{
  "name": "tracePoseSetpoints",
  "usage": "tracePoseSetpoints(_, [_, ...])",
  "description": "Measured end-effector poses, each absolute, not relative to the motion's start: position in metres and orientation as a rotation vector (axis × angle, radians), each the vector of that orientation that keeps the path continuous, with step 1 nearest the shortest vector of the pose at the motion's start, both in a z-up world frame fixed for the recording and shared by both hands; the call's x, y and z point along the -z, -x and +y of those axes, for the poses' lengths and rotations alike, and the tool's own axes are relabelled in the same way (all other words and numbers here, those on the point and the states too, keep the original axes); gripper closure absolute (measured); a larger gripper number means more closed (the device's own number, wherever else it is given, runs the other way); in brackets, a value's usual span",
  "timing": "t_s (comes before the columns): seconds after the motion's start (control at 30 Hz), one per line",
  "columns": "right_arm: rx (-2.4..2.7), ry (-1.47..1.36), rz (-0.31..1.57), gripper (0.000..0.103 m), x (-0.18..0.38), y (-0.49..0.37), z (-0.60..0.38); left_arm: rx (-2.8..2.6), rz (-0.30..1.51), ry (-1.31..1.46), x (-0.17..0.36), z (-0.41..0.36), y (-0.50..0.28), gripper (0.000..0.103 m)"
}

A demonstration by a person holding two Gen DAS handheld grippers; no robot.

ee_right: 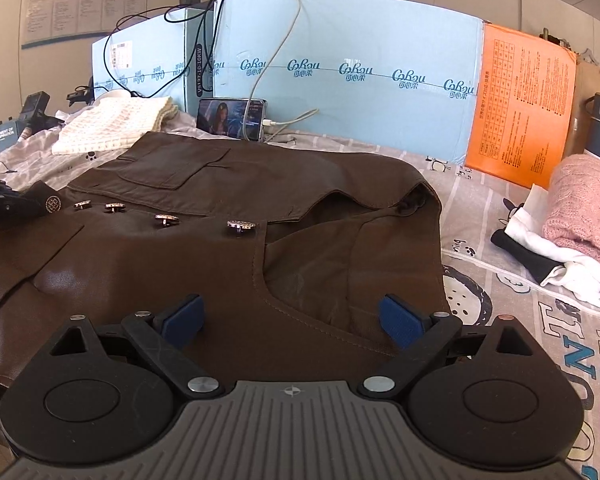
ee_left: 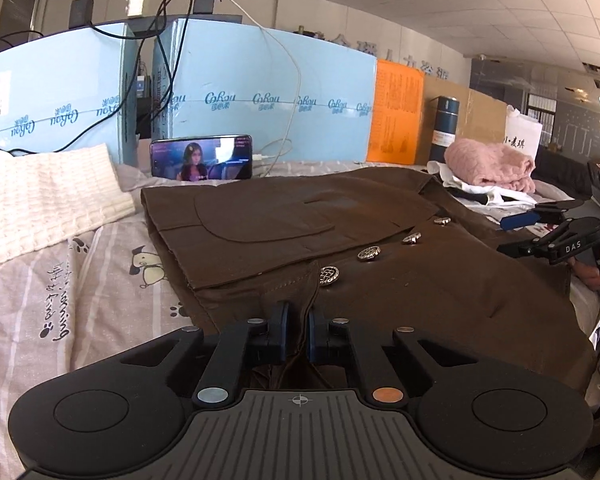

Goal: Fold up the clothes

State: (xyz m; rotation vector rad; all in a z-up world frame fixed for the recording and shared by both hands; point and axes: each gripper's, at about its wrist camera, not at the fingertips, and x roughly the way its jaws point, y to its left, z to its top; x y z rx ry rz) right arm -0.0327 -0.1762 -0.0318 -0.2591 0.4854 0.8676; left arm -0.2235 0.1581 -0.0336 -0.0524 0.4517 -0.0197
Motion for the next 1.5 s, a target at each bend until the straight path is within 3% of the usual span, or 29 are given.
tracePoseSetpoints(0.57, [-0.666,0.277,0.46,0.008,0.03,0.027,-0.222,-0.109,0.527,-0.012,0.034,0.17,0.209,0.098])
tracePoseSetpoints(0.67, [-0.649,0.318,0.461,0.008,0.032,0.028,-0.221,-0.135,0.526,-0.017,0.035,0.172,0.21,0.086])
tracePoseSetpoints(0.8, [-0.614,0.355,0.456,0.008,0.034,0.03,-0.224,-0.199,0.485,-0.039,0.029,0.172,0.215,0.049])
tracePoseSetpoints(0.87, [-0.596,0.373,0.45,0.007,0.036,0.03,-0.226,-0.224,0.459,-0.046,0.025,0.172,0.218,0.043])
tracePoseSetpoints(1.0, [-0.59,0.371,0.449,0.005,0.036,0.029,-0.229,-0.191,0.434,-0.079,0.019,0.164,0.226,0.018])
tracePoseSetpoints(1.17, [-0.603,0.338,0.41,0.006,0.031,0.034,-0.232,-0.24,0.555,-0.123,0.037,0.166,0.219,0.013])
tracePoseSetpoints(1.37, [-0.721,0.236,0.329,0.005,0.012,0.054,-0.237,-0.215,0.386,-0.087,0.02,0.165,0.246,0.012])
tracePoseSetpoints(1.5, [-0.811,0.233,0.314,0.005,0.01,0.066,-0.224,-0.033,0.308,-0.161,0.013,0.14,0.271,0.006])
